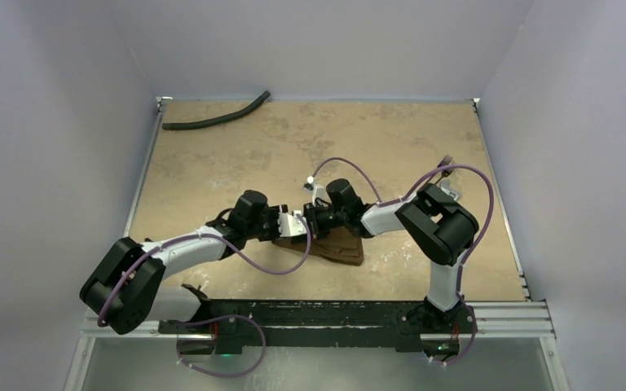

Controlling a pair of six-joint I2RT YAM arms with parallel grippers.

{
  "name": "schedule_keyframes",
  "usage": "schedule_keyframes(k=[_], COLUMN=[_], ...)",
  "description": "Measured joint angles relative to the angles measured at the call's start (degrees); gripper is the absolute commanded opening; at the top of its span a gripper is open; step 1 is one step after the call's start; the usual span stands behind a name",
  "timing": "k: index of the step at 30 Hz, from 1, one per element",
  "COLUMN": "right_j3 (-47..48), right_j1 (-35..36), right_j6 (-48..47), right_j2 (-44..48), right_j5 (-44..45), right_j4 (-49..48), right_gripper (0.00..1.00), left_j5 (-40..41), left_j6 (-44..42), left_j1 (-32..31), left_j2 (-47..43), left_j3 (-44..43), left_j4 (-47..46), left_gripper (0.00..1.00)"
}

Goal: Fold the napkin into a case and place the utensils inside
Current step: Smooth out the smaller rectangle-folded napkin at the center of the board.

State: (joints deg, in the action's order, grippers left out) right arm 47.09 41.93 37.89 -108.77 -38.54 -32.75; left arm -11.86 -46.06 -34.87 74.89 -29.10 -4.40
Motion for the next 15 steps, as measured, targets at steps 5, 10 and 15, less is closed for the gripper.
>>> schedule_keyframes(k=[5, 10, 15], right_j3=[1.0, 1.6, 2.1], right_j1=[0.0, 0.0, 0.0], right_j6=[0.0, -0.1, -0.4], right_j2=[-0.5, -0.5, -0.5], right_j5=[0.0, 0.0, 0.0], right_j4=[2.4, 4.0, 5.3], right_gripper=[0.00, 0.00, 0.00], left_j5=[0.3, 0.8, 1.8], left_j6=[0.0, 0.0, 0.3], left_j1=[-0.1, -0.1, -0.1], left_j2=[0.7, 1.1, 1.2], left_j3=[1.4, 2.0, 2.2], left_j4=[-0.8, -2.2, -3.9], left_gripper=[0.33, 0.30, 0.00])
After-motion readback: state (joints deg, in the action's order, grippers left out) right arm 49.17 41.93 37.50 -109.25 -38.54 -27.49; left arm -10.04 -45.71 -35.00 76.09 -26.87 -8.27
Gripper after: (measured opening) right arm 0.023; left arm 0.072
